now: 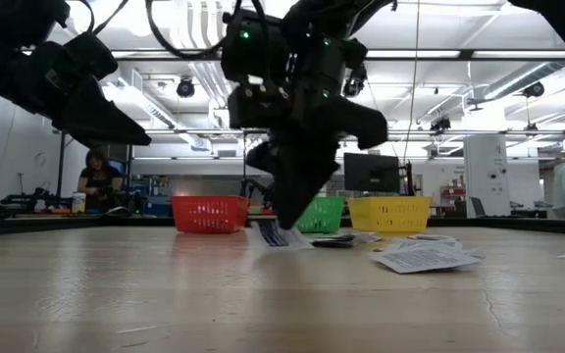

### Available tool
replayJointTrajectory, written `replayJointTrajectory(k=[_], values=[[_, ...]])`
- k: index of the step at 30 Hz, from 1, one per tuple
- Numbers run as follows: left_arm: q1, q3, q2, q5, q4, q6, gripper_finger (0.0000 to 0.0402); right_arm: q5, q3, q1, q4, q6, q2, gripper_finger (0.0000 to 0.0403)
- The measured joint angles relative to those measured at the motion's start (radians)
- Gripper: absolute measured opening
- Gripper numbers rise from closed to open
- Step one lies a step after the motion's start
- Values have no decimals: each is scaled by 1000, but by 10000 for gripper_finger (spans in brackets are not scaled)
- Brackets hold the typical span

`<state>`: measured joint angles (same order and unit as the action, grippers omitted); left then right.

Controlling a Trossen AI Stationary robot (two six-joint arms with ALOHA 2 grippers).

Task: Pick & Place First Aid Supplies
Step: Put the alcohol pad into the green basket

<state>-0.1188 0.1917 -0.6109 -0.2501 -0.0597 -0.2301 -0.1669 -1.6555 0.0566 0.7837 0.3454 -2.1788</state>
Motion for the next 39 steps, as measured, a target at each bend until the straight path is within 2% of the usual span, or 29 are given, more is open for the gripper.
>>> replayJointTrajectory(k=[7, 10, 12, 21, 27, 31, 33, 39], values=[[0, 0, 0, 0, 0, 0, 133, -2, -57, -8, 9, 1, 0, 8], [0, 0, 0, 0, 0, 0, 133, -53, -101, -21, 36, 1, 2, 8], [0, 0, 0, 0, 0, -1, 133, -139, -136, -41, 50, -3, 2, 8], [0, 0, 0, -1, 0, -14, 133, -669, -283, -172, 75, -31, 3, 8], [0, 0, 0, -1, 0, -38, 133, -1117, -342, -250, 69, -25, 5, 8], [0, 0, 0, -1, 0, -40, 133, -1359, -355, -275, 66, -15, 5, 8], [0, 0, 0, -1, 0, -42, 133, -1401, -360, -280, 70, -5, 5, 8], [0, 0, 0, -1, 0, -67, 133, -1403, -372, -280, 71, -7, 5, 8]])
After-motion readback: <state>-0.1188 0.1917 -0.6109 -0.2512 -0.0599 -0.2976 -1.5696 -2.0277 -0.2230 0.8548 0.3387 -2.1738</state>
